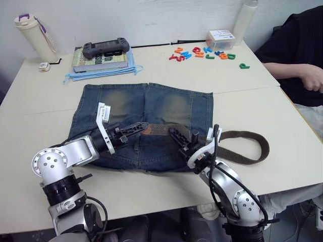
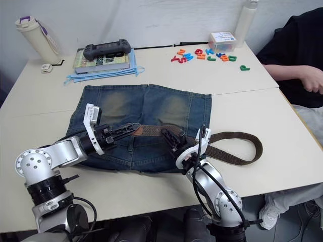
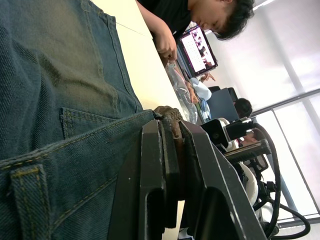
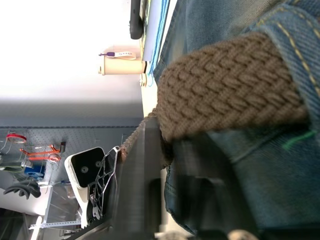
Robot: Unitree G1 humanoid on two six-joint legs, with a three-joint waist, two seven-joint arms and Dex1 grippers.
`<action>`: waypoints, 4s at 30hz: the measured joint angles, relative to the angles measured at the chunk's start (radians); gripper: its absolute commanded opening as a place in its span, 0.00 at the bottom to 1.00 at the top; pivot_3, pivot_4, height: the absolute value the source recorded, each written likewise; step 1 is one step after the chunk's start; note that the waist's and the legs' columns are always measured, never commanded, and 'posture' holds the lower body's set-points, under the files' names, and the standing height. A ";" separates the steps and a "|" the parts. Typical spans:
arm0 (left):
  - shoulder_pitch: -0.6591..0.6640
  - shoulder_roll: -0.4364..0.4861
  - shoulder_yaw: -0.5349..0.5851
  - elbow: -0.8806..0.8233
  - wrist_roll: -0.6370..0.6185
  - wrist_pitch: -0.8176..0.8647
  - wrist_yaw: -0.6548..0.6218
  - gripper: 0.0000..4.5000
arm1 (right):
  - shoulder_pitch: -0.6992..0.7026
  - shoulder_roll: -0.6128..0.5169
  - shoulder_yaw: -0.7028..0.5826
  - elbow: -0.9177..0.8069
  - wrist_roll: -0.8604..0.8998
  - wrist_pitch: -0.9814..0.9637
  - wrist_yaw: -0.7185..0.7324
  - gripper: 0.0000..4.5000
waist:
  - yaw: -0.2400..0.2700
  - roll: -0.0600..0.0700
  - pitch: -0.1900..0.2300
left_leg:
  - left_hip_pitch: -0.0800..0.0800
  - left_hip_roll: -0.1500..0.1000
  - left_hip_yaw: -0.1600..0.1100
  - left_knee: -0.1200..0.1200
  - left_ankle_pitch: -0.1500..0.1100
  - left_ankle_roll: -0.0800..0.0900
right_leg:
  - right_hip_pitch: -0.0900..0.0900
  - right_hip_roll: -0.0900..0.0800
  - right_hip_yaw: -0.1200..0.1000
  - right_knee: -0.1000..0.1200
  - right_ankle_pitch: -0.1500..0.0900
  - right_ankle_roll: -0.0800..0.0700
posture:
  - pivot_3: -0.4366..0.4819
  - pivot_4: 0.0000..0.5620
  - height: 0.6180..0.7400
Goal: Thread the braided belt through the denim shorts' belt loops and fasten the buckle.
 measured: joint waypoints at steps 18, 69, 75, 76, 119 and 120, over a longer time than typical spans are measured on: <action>0.225 0.413 -0.281 -0.105 0.248 -0.406 -0.378 0.98 | -0.009 -0.042 -0.068 -0.001 -0.038 0.010 -0.009 0.00 | -0.008 0.003 0.002 | -0.001 0.001 0.004 -0.003 0.000 -0.001 | -0.007 -0.001 0.000 0.004 -0.002 -0.003 | 0.48 0.27 0.93; 0.224 0.119 -0.883 -0.005 1.291 -1.276 -0.464 0.01 | -0.276 -0.458 -0.309 0.265 0.159 0.229 0.083 0.00 | 0.029 0.008 0.002 | -0.001 -0.003 0.002 0.001 0.000 0.006 | 0.005 -0.005 -0.002 -0.005 0.002 0.003 | 0.48 0.27 0.93; 0.289 0.161 -0.823 -0.047 1.222 -1.273 -0.497 0.61 | -0.280 -0.461 -0.328 0.273 0.159 0.244 0.094 0.00 | 0.020 0.009 0.002 | -0.001 -0.001 0.003 -0.001 0.000 0.006 | 0.003 -0.004 -0.002 -0.006 0.002 0.003 | 0.48 0.27 0.93; 0.296 0.163 -0.808 -0.051 1.206 -1.271 -0.502 0.61 | -0.280 -0.461 -0.332 0.273 0.159 0.245 0.095 0.00 | 0.020 0.009 0.002 | -0.001 -0.001 0.003 -0.001 0.000 0.006 | 0.003 -0.004 -0.002 -0.006 0.002 0.003 | 0.48 0.27 0.93; 0.443 0.177 -0.494 -0.239 0.742 -1.038 -0.451 0.61 | -0.313 -0.419 -0.275 0.277 0.036 0.366 0.105 0.00 | 0.011 0.009 0.003 | -0.002 -0.001 0.002 -0.001 0.000 0.005 | 0.003 -0.004 -0.003 -0.007 0.002 0.002 | 0.48 0.27 0.93; 0.443 0.177 -0.495 -0.239 0.742 -1.038 -0.450 0.61 | -0.316 -0.413 -0.271 0.277 0.035 0.369 0.107 0.00 | 0.008 0.009 0.003 | -0.002 0.000 0.002 -0.001 0.000 0.005 | 0.003 -0.004 -0.003 -0.007 0.002 0.002 | 0.48 0.27 0.93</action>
